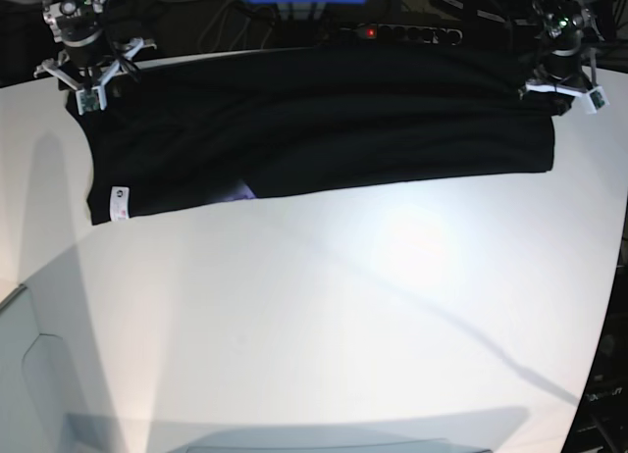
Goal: Fold the T-shirt properly
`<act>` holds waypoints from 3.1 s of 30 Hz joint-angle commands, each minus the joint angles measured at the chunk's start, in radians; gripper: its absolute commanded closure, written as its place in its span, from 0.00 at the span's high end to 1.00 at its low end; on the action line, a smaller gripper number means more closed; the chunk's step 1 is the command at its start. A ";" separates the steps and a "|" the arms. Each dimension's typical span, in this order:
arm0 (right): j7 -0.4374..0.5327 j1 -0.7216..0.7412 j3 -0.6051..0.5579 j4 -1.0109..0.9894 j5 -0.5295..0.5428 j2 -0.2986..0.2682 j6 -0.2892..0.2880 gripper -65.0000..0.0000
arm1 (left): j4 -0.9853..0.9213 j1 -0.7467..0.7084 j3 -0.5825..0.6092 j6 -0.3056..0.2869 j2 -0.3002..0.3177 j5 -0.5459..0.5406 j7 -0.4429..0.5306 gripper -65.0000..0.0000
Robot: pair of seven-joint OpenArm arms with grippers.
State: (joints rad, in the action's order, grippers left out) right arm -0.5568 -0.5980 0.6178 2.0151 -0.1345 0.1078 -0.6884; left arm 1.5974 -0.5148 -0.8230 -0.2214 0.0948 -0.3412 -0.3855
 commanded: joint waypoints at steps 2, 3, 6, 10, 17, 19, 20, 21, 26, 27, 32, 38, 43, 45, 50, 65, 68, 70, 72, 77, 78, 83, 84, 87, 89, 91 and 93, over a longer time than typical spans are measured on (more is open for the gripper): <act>0.017 -0.010 0.009 0.017 0.006 -0.009 -0.010 0.46 | 0.022 -0.003 -0.006 0.007 0.009 0.000 0.021 0.00; 0.017 -0.010 0.012 0.017 0.006 -0.009 -0.010 0.47 | 0.024 -0.003 -0.006 0.007 0.007 0.000 0.021 0.00; 0.017 -0.013 0.015 0.017 0.006 -0.015 -0.010 0.48 | 0.024 -0.002 -0.006 0.007 0.007 0.000 0.020 0.00; 0.017 -0.044 0.006 0.017 0.006 -0.016 -0.010 0.48 | 0.025 -0.002 -0.006 0.007 0.007 0.000 0.020 0.00; 0.017 -0.046 -0.011 0.011 0.005 -0.012 -0.010 0.48 | 0.027 -0.002 -0.006 0.007 0.007 0.000 0.020 0.00; 0.017 -0.049 -0.031 0.009 0.003 -0.015 -0.010 0.48 | 0.027 -0.002 -0.006 0.007 0.007 0.000 0.020 0.00; 0.016 -0.049 -0.034 0.009 0.003 -0.016 -0.010 0.48 | 0.027 -0.002 -0.006 0.007 0.007 0.000 0.020 0.00; 0.016 -0.049 -0.036 0.009 0.003 -0.016 -0.010 0.48 | 0.027 -0.002 -0.006 0.007 0.007 0.000 0.020 0.00; 0.010 -0.043 -0.037 0.006 0.003 -0.013 -0.010 0.48 | 0.027 -0.002 -0.006 0.007 0.007 0.000 0.020 0.00; 0.010 -0.038 -0.037 0.006 0.003 -0.013 -0.010 0.48 | 0.027 -0.002 -0.006 0.007 0.007 0.000 0.020 0.00; 0.007 -0.024 -0.065 0.006 0.003 -0.015 -0.010 0.45 | 0.027 -0.002 -0.006 0.007 0.007 0.000 0.020 0.00; 0.007 -0.023 -0.089 0.008 0.003 -0.016 -0.010 0.31 | 0.028 -0.002 -0.006 0.007 0.007 0.000 0.020 0.00; 0.014 -0.015 -0.091 0.008 0.003 -0.016 -0.010 0.12 | 0.028 -0.002 -0.006 0.007 0.007 0.000 0.020 0.00; 0.014 -0.001 -0.091 0.008 0.003 -0.016 -0.010 0.00 | 0.028 -0.002 -0.006 0.007 0.007 0.000 0.020 0.00; 0.007 0.051 -0.085 0.008 0.000 -0.018 -0.010 0.00 | 0.028 -0.002 -0.006 0.007 0.007 0.000 0.020 0.00; 0.016 0.017 -0.025 0.017 0.000 -0.066 -0.010 0.02 | 0.027 -0.002 -0.006 0.007 0.007 0.000 0.020 0.00; 0.017 -0.004 -0.022 0.017 0.002 -0.066 -0.010 0.13 | 0.027 0.000 -0.006 0.007 0.007 0.000 0.020 0.00; 0.017 -0.018 -0.026 0.017 0.003 -0.066 -0.010 0.22 | 0.027 0.000 -0.005 0.007 0.007 0.000 0.020 0.00; 0.017 -0.024 -0.023 0.017 0.005 -0.064 -0.010 0.32 | 0.027 0.002 -0.005 0.007 0.007 0.000 0.020 0.00; 0.013 -0.049 0.000 0.016 0.006 -0.064 -0.010 0.49 | 0.027 0.012 -0.005 0.007 0.007 0.006 0.020 0.00; 0.016 -0.061 0.001 0.016 0.006 -0.064 -0.010 0.50 | 0.027 0.012 -0.005 0.007 0.007 0.006 0.020 0.00; 0.016 -0.090 0.000 0.013 0.006 -0.063 -0.010 0.50 | 0.024 0.012 -0.005 0.007 0.007 0.001 0.020 0.00; 0.016 -0.092 0.000 0.011 0.006 -0.063 -0.010 0.50 | 0.024 0.012 -0.005 0.007 0.007 0.001 0.020 0.00; 0.010 -0.092 -0.002 0.008 0.005 -0.063 -0.010 0.50 | 0.021 0.012 -0.005 0.007 0.007 0.001 0.020 0.00; 0.008 -0.092 -0.012 0.008 0.005 -0.059 -0.010 0.50 | 0.021 0.012 -0.005 0.007 0.007 0.001 0.020 0.00; 0.007 -0.093 -0.042 0.006 0.003 -0.059 -0.010 0.50 | 0.021 0.012 -0.005 0.007 0.007 0.001 0.020 0.00; 0.007 -0.107 -0.057 0.006 0.002 -0.059 -0.010 0.50 | 0.021 0.012 -0.005 0.007 0.007 0.001 0.020 0.00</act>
State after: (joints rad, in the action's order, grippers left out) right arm -0.5594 -0.6872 0.5518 2.0083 -0.1303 0.0555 -0.6880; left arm 1.6043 -0.4980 -0.8230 -0.2207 0.0879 -0.3344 -0.3889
